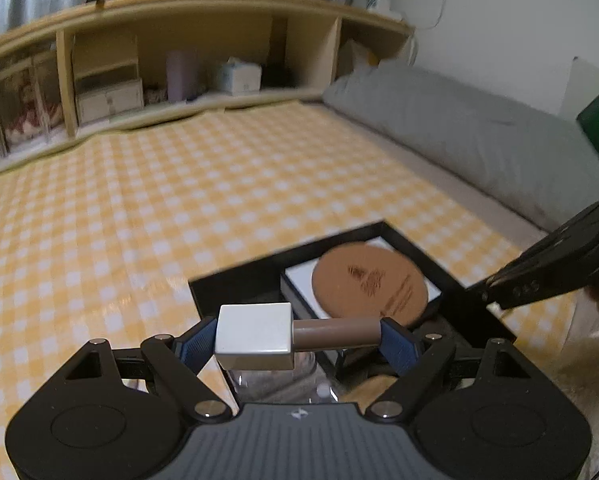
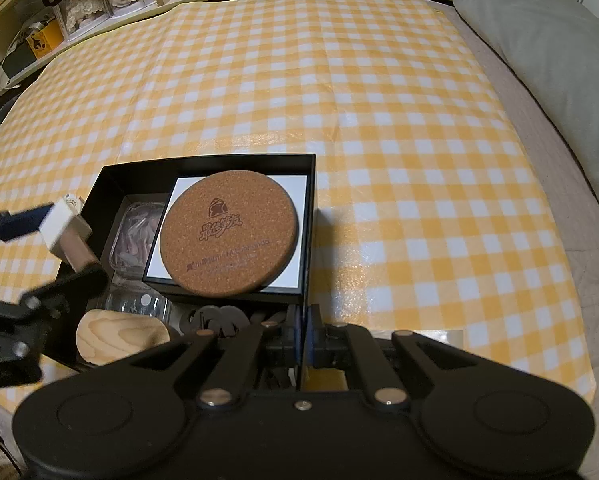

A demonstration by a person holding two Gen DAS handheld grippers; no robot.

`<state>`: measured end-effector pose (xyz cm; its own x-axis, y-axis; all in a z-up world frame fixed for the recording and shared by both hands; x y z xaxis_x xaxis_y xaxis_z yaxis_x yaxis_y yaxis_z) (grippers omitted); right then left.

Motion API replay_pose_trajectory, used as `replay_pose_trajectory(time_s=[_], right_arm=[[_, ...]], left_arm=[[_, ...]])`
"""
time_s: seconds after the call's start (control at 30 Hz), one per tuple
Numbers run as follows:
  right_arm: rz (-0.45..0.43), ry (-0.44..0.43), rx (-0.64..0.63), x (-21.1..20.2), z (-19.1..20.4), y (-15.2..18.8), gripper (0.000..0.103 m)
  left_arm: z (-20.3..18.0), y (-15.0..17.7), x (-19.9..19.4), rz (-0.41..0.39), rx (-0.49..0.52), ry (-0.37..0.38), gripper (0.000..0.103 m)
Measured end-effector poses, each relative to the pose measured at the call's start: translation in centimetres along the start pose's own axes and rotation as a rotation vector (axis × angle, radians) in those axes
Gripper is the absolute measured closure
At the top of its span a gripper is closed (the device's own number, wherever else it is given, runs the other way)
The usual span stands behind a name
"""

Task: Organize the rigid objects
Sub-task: 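Carry the stamp with the left tool into the black tray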

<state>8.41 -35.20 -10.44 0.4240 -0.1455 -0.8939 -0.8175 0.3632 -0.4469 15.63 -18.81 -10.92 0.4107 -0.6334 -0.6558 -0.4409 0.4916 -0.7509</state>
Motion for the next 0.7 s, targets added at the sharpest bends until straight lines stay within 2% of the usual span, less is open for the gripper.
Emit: replay_pose_trajectory(time_s=[0.13,0.33,0.47,0.7], right_arm=[[0.000,-0.001,0.001,0.0,0.0,0.0,0.099],[-0.001,0.000,0.000,0.0,0.0,0.0,0.099],[-0.001,-0.002,0.001,0.0,-0.1,0.0,0.099],[-0.001,-0.002,0.001,0.0,0.0,0.0,0.099]], left_arm=[[-0.7,0.4,1.0,0.065,-0.029,-0.016,0.017],[-1.6,1.1,1.7,0.143,-0.156,0.004,0.017],[-1.6,1.4,2.0,0.134,-0.231,-0.028,0.017],[-1.8,1.2,2.0,0.129,-0.253,-0.101,0.017]])
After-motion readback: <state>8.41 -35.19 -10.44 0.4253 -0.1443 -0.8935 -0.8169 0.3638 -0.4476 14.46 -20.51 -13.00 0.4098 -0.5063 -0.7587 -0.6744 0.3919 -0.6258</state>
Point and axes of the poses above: each gripper's, at about its wrist camera, not at the fingertips, and x roughly the way its jaws point, z to its left, y to its underside, the point moved 2 cm from there along x, roughly the way its jaws point, and after that the axes turned 2 degrees about y, right-handed, at the moved point
